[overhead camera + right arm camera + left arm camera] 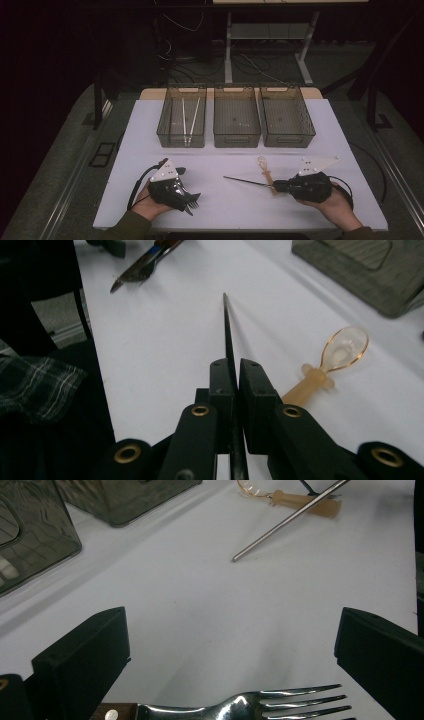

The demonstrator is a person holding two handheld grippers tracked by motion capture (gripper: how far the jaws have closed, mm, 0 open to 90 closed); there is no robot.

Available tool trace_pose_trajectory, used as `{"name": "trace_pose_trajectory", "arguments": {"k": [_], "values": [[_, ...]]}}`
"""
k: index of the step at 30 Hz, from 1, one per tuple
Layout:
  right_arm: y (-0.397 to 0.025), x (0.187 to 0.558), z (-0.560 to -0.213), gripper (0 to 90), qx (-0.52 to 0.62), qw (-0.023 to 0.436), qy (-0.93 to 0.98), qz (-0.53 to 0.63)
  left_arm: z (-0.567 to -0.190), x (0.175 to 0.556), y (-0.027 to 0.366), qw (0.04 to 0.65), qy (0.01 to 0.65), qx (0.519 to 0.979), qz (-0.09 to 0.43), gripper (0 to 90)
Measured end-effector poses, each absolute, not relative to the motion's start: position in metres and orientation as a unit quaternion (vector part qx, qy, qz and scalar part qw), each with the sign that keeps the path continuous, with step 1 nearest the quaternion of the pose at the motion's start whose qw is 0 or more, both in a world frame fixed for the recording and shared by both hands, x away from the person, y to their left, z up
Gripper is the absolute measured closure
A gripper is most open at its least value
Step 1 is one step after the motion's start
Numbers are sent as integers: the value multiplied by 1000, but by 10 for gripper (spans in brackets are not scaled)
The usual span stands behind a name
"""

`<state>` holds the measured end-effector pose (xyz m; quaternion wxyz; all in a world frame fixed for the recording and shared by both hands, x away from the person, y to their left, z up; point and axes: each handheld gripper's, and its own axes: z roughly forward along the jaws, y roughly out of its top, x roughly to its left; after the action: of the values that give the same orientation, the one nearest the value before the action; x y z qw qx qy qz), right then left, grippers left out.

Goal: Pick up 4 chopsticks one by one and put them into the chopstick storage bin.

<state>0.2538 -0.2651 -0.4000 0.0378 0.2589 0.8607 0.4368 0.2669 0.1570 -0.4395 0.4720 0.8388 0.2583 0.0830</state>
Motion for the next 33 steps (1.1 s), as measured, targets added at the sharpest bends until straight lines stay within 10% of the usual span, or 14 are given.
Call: {"name": "trace_pose_trajectory", "arguments": {"k": [33], "values": [[-236,303,-356,856,271,69,823,494,-440,267,157,477,259,836,83,0]]}}
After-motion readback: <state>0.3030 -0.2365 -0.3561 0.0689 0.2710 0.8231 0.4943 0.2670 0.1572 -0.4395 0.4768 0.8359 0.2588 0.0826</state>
